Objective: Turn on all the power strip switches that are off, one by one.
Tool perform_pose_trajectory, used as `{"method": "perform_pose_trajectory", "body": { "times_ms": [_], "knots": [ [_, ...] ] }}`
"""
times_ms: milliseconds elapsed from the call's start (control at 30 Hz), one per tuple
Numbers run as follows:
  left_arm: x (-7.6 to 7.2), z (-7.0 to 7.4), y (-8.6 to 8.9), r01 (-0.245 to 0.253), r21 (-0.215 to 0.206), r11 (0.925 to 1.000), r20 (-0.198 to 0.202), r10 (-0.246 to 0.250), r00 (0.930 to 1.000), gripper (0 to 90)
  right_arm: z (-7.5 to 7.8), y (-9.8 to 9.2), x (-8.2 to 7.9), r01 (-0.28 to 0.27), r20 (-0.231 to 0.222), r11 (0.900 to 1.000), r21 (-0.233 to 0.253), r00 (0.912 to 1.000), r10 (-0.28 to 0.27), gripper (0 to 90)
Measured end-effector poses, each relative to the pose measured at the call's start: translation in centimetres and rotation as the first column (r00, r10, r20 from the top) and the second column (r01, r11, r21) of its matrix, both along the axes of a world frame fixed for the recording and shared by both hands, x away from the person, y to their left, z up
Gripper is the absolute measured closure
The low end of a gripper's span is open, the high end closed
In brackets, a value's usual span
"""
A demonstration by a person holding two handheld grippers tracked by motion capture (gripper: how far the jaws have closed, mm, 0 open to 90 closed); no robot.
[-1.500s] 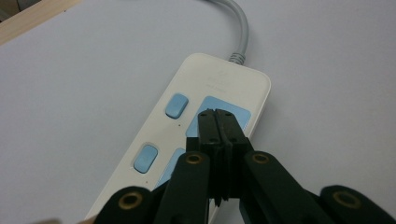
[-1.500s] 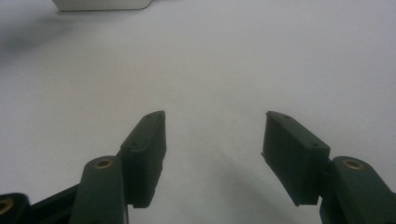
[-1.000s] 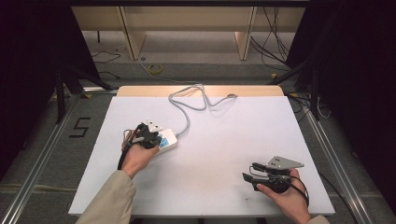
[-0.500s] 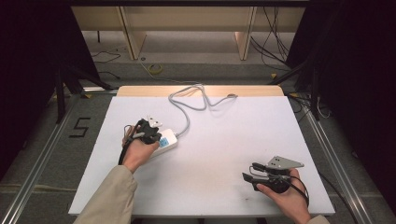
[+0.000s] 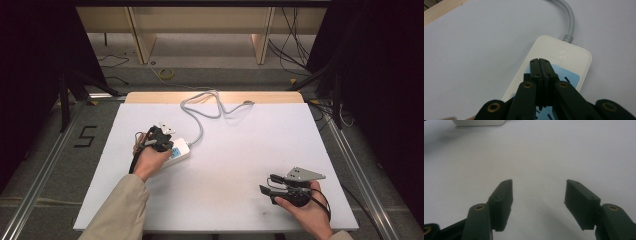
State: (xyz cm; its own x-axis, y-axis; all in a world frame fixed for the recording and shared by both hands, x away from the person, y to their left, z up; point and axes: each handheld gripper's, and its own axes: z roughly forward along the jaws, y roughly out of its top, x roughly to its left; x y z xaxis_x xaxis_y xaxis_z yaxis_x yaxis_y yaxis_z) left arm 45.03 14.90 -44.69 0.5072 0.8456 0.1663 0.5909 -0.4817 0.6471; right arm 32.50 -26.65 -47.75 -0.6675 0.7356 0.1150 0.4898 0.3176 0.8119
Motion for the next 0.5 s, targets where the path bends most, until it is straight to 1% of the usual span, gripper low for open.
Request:
{"method": "perform_pose_trajectory", "body": {
  "times_ms": [100,167,300,433,500],
  "knots": [
    [0.22,0.17,0.03,0.007,0.013,0.9999,-0.002,-0.007,1.0000,89.8,0.00,-0.01,0.01,0.000,0.000,1.000,0.000,1.0000,0.000,40.3],
    [0.33,0.16,-0.03,0.001,0.010,0.9999,-0.001,-0.001,1.0000,89.8,0.00,-0.02,0.01,-0.001,0.000,1.000,0.001,1.0000,0.001,40.3],
    [0.62,0.16,-0.03,0.009,0.025,0.9997,-0.002,-0.009,1.0000,89.8,-0.01,-0.02,0.02,-0.001,0.000,1.000,0.001,1.0000,0.001,40.3],
    [0.84,0.21,-0.12,0.028,0.033,0.9991,0.000,-0.028,0.9996,89.8,-0.02,-0.01,0.03,-0.003,-0.001,1.000,-0.001,1.0000,0.003,40.3],
    [0.96,0.15,-0.15,0.028,0.032,0.9991,-0.001,-0.028,0.9996,89.8,-0.01,-0.01,0.03,-0.003,0.000,1.000,-0.001,1.0000,0.003,40.4]
  ]
}}
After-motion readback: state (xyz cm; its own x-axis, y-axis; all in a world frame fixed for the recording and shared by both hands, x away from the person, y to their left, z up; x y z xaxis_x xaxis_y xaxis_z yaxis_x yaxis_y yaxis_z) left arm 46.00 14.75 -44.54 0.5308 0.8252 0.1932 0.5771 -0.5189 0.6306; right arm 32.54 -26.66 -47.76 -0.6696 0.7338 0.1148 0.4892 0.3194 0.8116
